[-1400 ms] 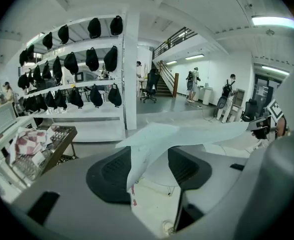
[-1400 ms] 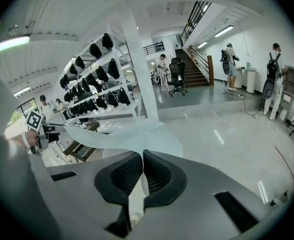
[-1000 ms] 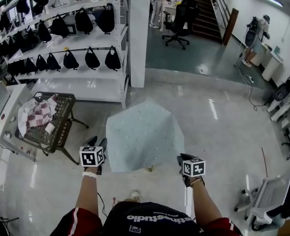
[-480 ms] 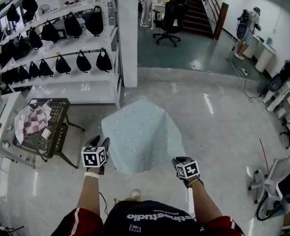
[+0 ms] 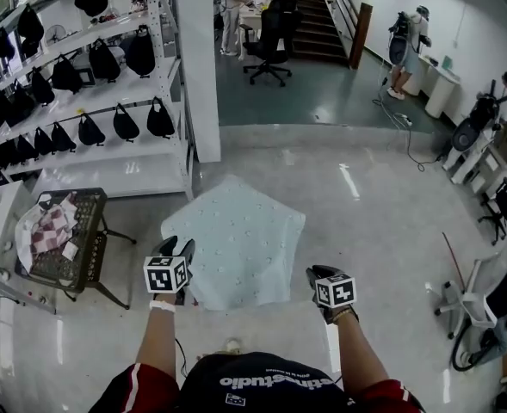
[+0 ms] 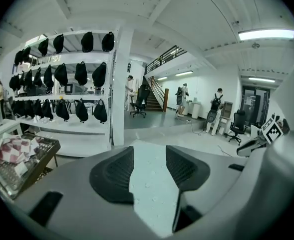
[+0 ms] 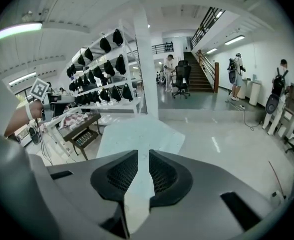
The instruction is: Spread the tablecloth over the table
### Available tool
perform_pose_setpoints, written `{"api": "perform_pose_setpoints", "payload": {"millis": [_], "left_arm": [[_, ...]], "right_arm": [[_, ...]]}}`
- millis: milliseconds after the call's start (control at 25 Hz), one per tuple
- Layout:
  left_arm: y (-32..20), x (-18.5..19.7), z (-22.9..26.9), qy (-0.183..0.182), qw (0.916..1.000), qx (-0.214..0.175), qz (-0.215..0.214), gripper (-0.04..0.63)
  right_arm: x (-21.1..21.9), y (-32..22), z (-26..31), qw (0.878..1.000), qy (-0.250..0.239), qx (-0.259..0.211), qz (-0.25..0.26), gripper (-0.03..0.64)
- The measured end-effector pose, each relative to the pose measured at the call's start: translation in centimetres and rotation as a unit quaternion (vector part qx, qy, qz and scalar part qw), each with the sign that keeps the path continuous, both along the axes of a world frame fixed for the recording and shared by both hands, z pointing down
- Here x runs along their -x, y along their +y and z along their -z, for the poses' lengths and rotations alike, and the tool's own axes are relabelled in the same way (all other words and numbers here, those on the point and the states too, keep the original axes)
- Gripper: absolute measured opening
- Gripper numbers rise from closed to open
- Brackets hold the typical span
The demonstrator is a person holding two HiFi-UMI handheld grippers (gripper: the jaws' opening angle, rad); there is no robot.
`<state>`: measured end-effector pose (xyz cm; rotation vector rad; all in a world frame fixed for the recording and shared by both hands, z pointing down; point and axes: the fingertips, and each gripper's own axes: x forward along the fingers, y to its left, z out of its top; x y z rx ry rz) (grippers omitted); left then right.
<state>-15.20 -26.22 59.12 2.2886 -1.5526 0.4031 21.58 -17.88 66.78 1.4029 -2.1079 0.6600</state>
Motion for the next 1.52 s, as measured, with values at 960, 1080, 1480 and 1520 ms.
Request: {"api": "perform_pose_setpoints", "payload": {"millis": [960,1080,1480,1520], "left_arm": [[1.7,-1.8,8.6,0.03,0.9966,-0.076,-0.006,0.19],[1.8,-1.9,10.2,0.028,0.9955,-0.09,-0.001,0.19],[2.7,-3.0,15.0,0.034,0.9884,-0.148,-0.005,0.179],[2.8,-3.0,15.3,0.037,0.9878,-0.151,-0.005,0.179]], "right_arm": [[2.3,-4.5,17.9,0.977,-0.061,-0.205,-0.016,0.092],[2.8,-4.2,20.1,0.972,-0.062,-0.228,-0.014,0.092],[2.4,-3.1,24.7,0.958,-0.064,-0.279,-0.033,0.1],[2.5,-3.0,24.9,0.957,-0.063,-0.281,-0.033,0.1]]}}
